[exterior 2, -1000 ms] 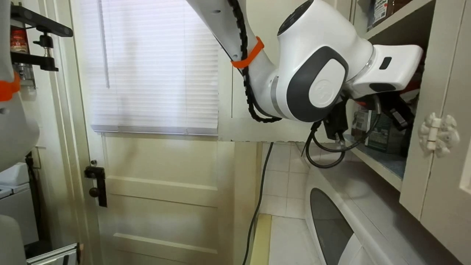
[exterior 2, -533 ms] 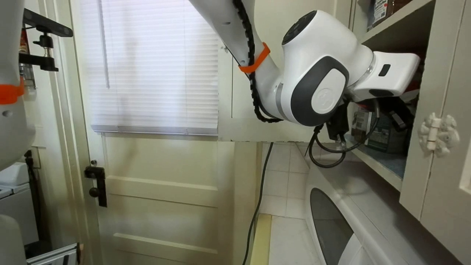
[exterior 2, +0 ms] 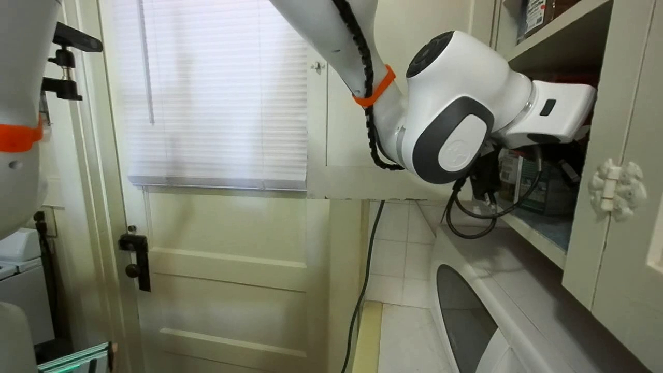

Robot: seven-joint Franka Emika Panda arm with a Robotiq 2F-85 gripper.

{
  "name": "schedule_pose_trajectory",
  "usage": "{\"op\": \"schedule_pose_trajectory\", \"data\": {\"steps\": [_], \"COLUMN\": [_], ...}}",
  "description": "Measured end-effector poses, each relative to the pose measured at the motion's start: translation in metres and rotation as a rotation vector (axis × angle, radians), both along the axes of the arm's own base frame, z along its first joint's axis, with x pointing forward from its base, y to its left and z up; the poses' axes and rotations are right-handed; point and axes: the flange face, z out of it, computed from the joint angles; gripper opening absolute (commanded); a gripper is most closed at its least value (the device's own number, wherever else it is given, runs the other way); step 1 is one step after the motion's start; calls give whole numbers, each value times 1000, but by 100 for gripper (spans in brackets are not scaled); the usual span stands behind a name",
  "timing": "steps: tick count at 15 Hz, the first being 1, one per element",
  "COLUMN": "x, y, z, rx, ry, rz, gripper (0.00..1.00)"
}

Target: Put the bottle in the top cabinet

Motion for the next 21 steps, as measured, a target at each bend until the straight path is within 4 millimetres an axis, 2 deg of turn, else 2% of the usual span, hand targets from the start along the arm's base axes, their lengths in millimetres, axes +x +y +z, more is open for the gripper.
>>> {"op": "schedule_pose_trajectory", "data": {"steps": [8, 13, 16, 21], "x": [13, 13, 1, -36], "y": [-4, -1, -2, -7], "z": [-4, -3, -1, 4], "rx": [-19, -26, -37, -23], "ry": [-17, -14, 0, 41], "rz": [-24, -21, -25, -43], "gripper": [0, 0, 0, 0]}}
